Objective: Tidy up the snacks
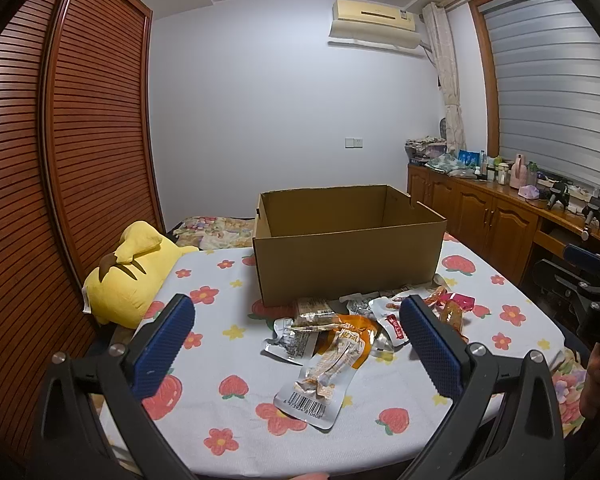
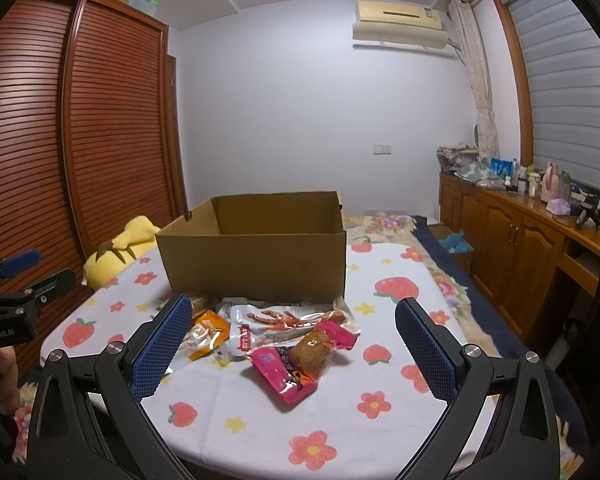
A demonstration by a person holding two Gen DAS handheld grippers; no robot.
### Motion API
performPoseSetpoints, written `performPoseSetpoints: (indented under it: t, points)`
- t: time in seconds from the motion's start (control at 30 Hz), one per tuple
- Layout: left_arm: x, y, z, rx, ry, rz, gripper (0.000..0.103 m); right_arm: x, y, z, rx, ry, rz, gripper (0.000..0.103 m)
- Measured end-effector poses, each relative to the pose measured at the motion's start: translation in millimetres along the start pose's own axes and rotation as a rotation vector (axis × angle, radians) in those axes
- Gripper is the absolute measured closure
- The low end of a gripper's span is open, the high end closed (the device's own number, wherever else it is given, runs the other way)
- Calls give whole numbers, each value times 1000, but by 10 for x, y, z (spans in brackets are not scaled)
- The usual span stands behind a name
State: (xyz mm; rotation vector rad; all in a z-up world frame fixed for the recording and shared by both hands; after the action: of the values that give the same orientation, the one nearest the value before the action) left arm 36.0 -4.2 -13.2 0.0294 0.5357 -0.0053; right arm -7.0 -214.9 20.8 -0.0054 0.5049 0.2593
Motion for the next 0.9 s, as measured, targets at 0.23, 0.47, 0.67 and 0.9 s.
performPoseSetpoints:
  t: [0.23,0.47,0.67,0.9]
  points:
    - [-15,-1,7,1,-3,1,0,-15,-5,-1,-1,-2,0,0]
    - [-27,-5,12,0,-5,-2,0,-17,-4,1,-1,-3,0,0]
    - [-35,-8,19,-1,-4,-3,0,-40,-26,11,1,-5,1,0]
    - [-45,-28,10,1,1,-5,0,-34,-18,10,1,-4,1,0]
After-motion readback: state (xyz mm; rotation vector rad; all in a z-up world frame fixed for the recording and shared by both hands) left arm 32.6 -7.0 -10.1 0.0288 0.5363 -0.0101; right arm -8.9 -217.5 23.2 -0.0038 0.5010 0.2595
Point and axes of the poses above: each gripper's, at about its wrist camera, not at the fingertips, and x roughly the way its jaws point, y to its left, z to its top, the point moved 5 cm from there along x, roughly the way its jaws point, and after that the axes turned 10 degrees about y, right-handed, at the moved point
